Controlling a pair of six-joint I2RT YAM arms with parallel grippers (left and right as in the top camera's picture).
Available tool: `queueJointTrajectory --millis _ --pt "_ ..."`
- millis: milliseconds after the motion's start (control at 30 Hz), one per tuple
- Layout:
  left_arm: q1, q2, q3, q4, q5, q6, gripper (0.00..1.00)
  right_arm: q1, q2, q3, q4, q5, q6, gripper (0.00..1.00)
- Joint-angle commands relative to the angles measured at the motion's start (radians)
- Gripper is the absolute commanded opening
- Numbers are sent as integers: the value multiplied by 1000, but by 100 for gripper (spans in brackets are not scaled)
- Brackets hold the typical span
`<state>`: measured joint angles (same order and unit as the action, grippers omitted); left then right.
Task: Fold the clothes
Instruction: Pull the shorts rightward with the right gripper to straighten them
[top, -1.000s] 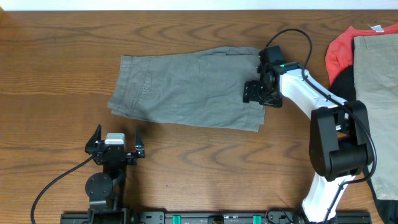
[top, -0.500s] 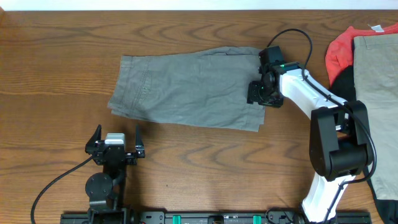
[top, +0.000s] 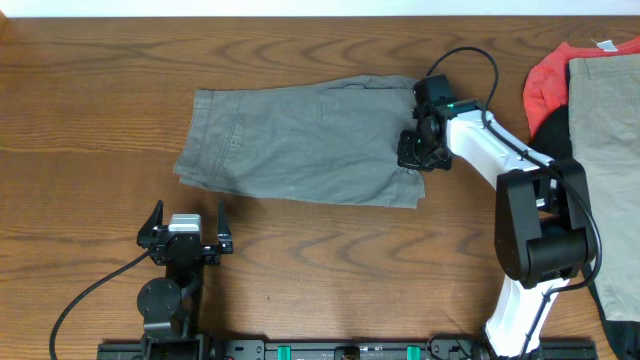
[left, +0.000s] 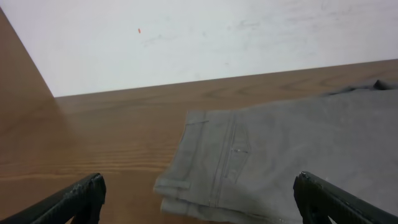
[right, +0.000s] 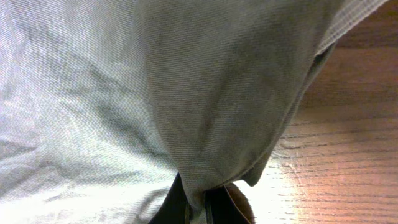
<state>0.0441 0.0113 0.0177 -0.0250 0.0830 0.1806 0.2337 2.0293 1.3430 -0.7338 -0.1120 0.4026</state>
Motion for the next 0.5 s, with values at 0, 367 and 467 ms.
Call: queueJointTrajectory --millis 0,367,467 --pt "3 0 -14 -37 28 1 98 -40 43 -15 -37 71 12 1" --pt "3 0 -13 -37 28 1 98 -174 2 -14 -124 165 -87 1" --pt "3 0 -13 -37 28 2 98 -206 -16 -6 -127 242 -106 1"
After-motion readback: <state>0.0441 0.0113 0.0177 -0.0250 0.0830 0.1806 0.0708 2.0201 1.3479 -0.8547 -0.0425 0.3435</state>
